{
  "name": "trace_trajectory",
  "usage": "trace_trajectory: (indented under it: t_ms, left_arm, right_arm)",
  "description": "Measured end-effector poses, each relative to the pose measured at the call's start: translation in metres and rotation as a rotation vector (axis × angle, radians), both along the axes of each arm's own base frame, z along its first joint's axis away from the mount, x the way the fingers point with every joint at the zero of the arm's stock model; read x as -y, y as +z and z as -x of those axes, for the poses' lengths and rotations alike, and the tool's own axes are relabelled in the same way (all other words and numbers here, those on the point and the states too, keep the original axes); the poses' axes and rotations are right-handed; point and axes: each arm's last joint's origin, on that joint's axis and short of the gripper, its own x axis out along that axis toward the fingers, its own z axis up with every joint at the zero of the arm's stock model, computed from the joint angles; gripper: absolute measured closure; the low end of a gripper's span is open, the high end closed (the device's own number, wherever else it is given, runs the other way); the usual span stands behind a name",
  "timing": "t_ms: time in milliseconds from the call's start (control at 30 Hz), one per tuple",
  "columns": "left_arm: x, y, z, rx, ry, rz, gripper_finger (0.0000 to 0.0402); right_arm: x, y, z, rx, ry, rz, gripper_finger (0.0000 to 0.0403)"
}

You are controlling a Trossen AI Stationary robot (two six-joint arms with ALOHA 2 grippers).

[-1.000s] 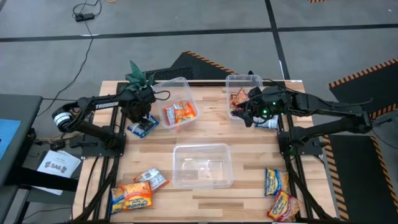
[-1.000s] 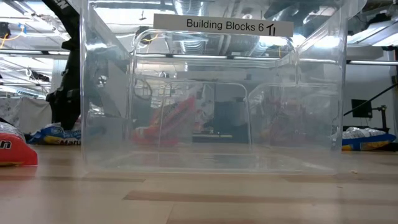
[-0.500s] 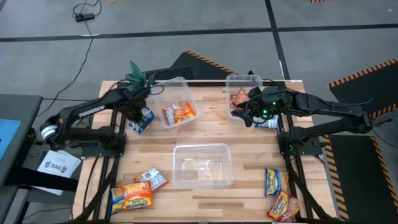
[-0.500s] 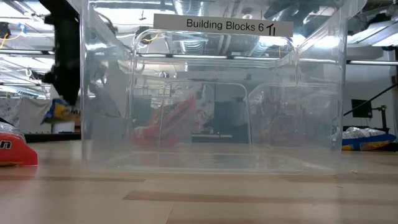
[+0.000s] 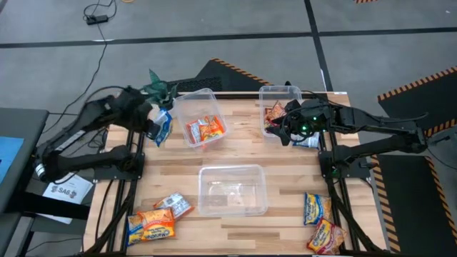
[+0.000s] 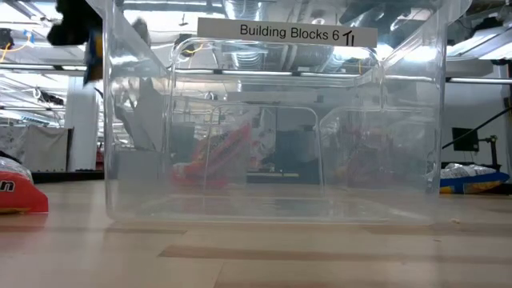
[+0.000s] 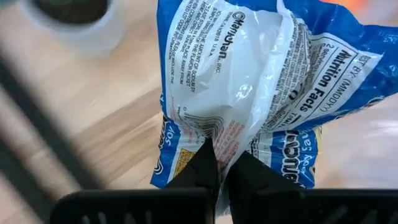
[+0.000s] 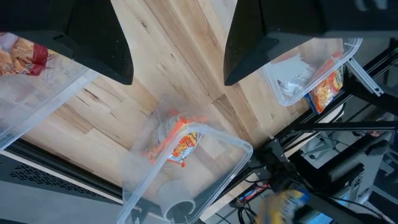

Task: Sort Maruchan noodles
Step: Put the top left blue bag into the bottom transparent bin

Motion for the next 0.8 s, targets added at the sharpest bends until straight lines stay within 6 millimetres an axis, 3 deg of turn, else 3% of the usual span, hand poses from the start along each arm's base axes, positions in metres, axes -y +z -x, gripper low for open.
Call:
trace_trajectory:
  t_ms: [233, 333, 433, 667, 800]
  left_arm:
    - [0.028, 0.047, -0.007, 0.23, -0.098, -0.02, 0.0401]
    - [0.037, 0.058, -0.033, 0.353, -0.189, -0.03, 0.0401]
    - [0.054, 0.064, -0.071, 0.473, -0.325, -0.049, 0.0401]
    - [0.114, 0.049, -0.16, 0.628, -0.805, -0.047, 0.0401]
    - [0.135, 0.021, -0.194, 0.578, -0.891, -0.016, 0.0401]
  right_arm:
    - [0.0, 0.0, 0.0, 0.001, 0.0, 0.0, 0.013]
    - [0.0, 0.0, 0.0, 0.001, 0.0, 0.0, 0.013]
    - [0.0, 0.0, 0.0, -0.002, 0.006, 0.012, 0.013]
    - [0.0, 0.0, 0.0, -0.019, 0.041, 0.072, 0.013]
    - [0.0, 0.0, 0.0, -0.028, 0.058, 0.103, 0.013]
